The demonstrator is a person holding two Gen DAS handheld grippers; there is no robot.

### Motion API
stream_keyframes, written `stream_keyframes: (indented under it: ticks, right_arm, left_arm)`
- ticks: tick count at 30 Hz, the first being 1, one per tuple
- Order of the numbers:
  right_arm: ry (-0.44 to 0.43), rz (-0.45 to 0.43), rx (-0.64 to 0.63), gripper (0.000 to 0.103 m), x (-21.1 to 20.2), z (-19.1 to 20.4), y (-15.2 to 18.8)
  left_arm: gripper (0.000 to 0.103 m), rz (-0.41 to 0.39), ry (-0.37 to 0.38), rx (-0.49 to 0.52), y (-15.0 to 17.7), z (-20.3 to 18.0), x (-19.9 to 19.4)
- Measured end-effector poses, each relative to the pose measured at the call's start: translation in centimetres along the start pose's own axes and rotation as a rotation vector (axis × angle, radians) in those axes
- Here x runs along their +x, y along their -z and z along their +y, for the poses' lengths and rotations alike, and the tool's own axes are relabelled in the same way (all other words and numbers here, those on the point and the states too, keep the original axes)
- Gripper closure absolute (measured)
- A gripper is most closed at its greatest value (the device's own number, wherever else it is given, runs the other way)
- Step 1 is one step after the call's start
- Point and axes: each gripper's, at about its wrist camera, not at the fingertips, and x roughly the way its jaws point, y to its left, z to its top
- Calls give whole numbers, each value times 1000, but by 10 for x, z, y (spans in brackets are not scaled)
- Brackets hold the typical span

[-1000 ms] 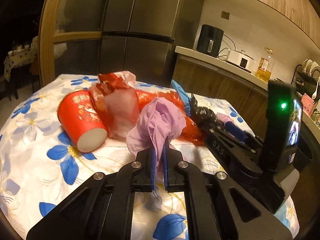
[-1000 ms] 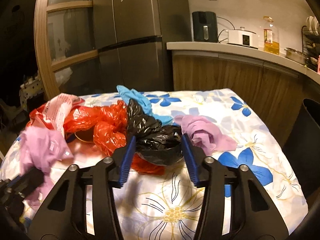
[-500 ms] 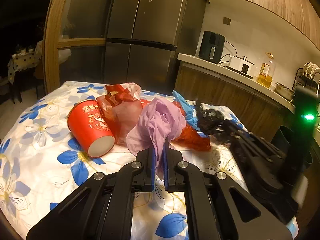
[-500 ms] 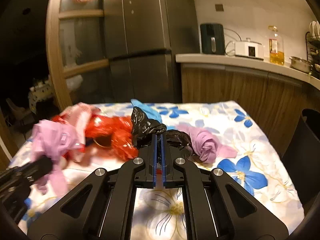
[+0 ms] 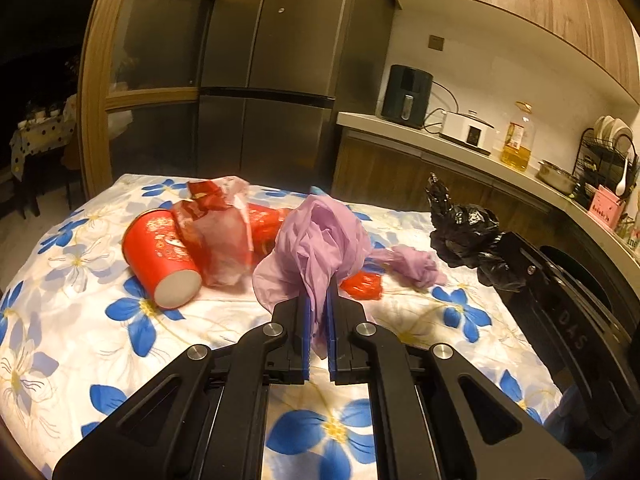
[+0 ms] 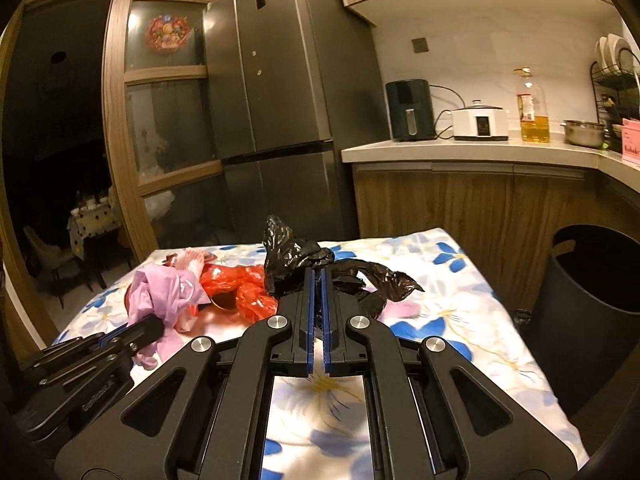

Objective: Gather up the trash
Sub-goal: 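Carry the purple glove and black bag in both tools over the black bin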

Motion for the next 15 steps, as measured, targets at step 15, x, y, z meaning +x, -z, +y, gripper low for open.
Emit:
stream_keyframes:
  ticks: [15]
  right_arm:
    - [104, -69, 31, 100, -50, -46, -8]
  left_arm:
    - [97, -24, 91, 79, -6, -63, -8]
